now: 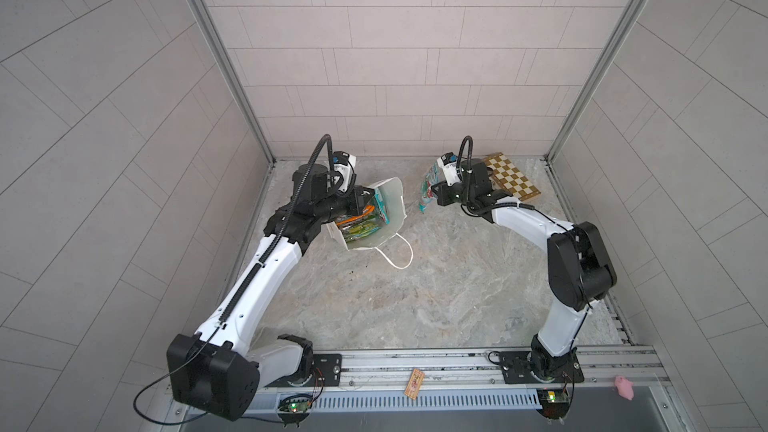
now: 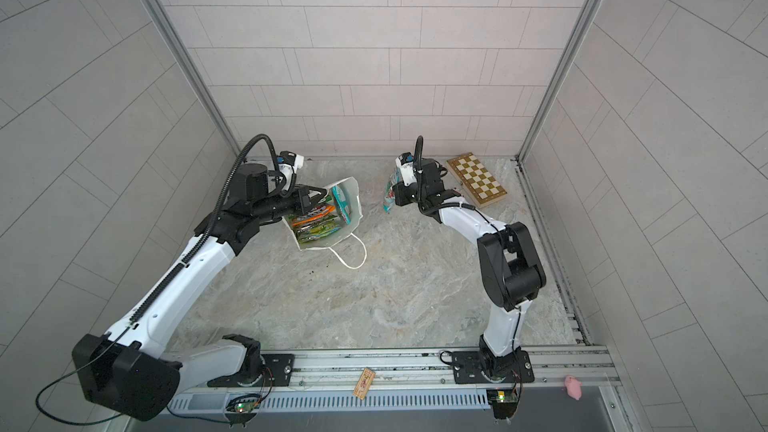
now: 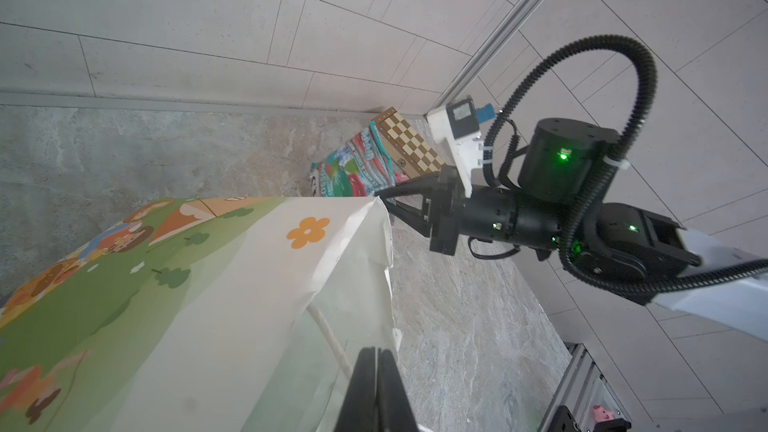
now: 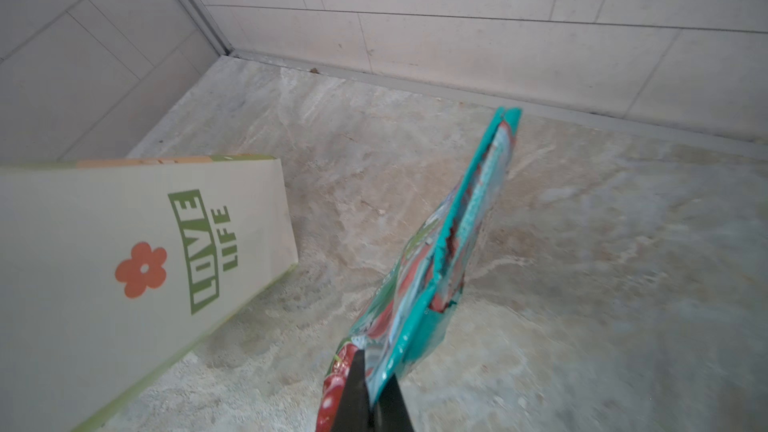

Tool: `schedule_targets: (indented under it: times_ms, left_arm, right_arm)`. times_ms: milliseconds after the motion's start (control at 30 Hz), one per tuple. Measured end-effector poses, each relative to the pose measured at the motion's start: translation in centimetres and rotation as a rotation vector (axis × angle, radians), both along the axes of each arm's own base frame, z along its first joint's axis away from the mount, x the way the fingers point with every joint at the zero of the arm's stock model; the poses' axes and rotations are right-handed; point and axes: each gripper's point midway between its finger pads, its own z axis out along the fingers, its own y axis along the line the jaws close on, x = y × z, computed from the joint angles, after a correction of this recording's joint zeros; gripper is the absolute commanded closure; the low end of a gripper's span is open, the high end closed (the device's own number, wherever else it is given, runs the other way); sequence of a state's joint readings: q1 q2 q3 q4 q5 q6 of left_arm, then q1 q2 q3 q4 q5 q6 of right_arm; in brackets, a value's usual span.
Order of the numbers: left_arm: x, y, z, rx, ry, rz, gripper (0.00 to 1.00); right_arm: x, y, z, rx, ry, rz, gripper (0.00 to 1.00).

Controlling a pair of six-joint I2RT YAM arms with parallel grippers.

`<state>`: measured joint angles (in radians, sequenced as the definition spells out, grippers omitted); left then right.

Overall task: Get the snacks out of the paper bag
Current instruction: 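Lower the teal packet onto the table beside the bag and release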

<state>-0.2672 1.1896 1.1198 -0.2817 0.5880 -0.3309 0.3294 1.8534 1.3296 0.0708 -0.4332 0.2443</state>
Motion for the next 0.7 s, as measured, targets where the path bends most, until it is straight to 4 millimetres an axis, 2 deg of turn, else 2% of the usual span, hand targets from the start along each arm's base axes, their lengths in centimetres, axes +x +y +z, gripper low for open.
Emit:
schedule_targets:
  times_ms: [100,233,433,700]
  left_arm:
    - [-0.8,-0.2,-0.1,0.007,-0.012,-0.017,1.00]
    - [-1.2,-0.5,0.1,0.006,-0.023,-0.035,1.00]
    - [-1.3,-0.6,0.0,0.015,-0.030,-0.046,1.00]
    - [-1.3,-0.6,-0.2,0.027,-0.037,-0.050,1.00]
  right_arm:
    - [1.6,0.5,-1.8,0.057,0.040,0.009,1.00]
    - [2.6,-0.1,-4.4,0.085,0.107,-0.004,1.00]
    - [4.0,-1.3,-5.7,0.098,0.135,-0.021,1.00]
    - [4.4,-1.8,-9.0,0.054,0.208,-0.034,1.00]
